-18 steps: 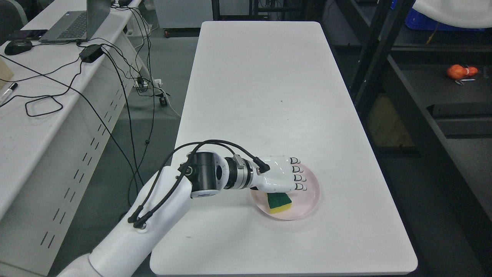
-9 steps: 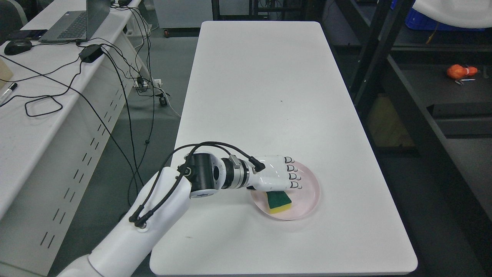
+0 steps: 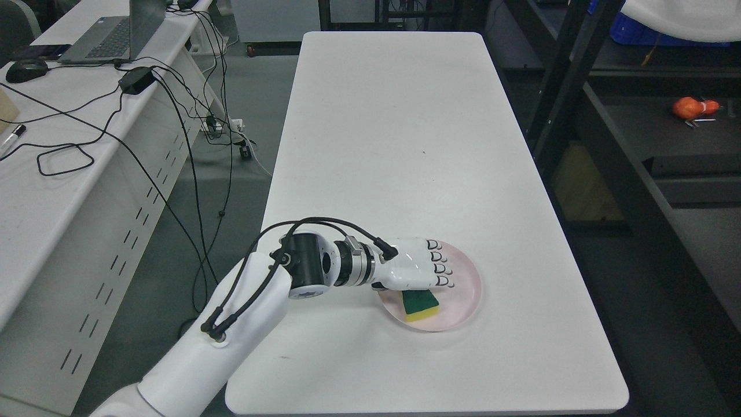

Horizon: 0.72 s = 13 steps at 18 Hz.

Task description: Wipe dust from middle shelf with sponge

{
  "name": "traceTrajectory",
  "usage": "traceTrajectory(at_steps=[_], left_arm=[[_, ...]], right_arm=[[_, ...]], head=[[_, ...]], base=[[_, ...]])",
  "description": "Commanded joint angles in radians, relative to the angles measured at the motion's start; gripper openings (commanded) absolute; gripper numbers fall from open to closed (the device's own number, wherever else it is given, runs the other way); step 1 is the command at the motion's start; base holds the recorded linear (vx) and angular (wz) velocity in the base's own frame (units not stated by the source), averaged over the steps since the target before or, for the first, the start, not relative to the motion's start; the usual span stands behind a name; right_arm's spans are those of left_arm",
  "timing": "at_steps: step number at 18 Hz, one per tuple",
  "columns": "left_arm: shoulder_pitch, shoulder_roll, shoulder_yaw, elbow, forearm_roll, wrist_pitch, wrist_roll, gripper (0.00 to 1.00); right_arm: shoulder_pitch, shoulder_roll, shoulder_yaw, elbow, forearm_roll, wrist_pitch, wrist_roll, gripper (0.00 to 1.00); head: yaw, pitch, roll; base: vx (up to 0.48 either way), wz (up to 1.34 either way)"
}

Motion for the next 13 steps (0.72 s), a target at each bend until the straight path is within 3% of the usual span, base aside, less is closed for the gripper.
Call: traceTrajectory(at_steps=[1, 7, 10, 13], left_arm=[[-0.002, -0.026, -0.02, 0.075, 0.026, -0.007, 0.004, 0.92], [0.001, -0.023, -0.026, 0.095, 0.085, -0.012, -0.005, 0.76], [0.004, -0.023, -0.032, 0.098, 0.112, -0.012, -0.006, 0.61], [0.006, -0.021, -0.031, 0.1, 0.132, -0.012, -0.026, 0.53]], right_arm=[[0.0, -0.017, 0.0, -0.017, 0.0, 0.072, -0.002, 1.0], [0.0, -0.017, 0.0, -0.017, 0.0, 0.072, 0.0, 1.0], [0.0, -0.017, 0.0, -0.017, 0.0, 0.072, 0.0, 1.0], [0.0, -0.017, 0.0, -0.017, 0.0, 0.072, -0.002, 1.0]], head=[[0.0, 0.0, 0.0], [0.0, 0.0, 0.0], [0.0, 0.0, 0.0], [0.0, 0.0, 0.0]], base=[[0.0, 0.0], [0.0, 0.0], [0.0, 0.0], [0.0, 0.0]])
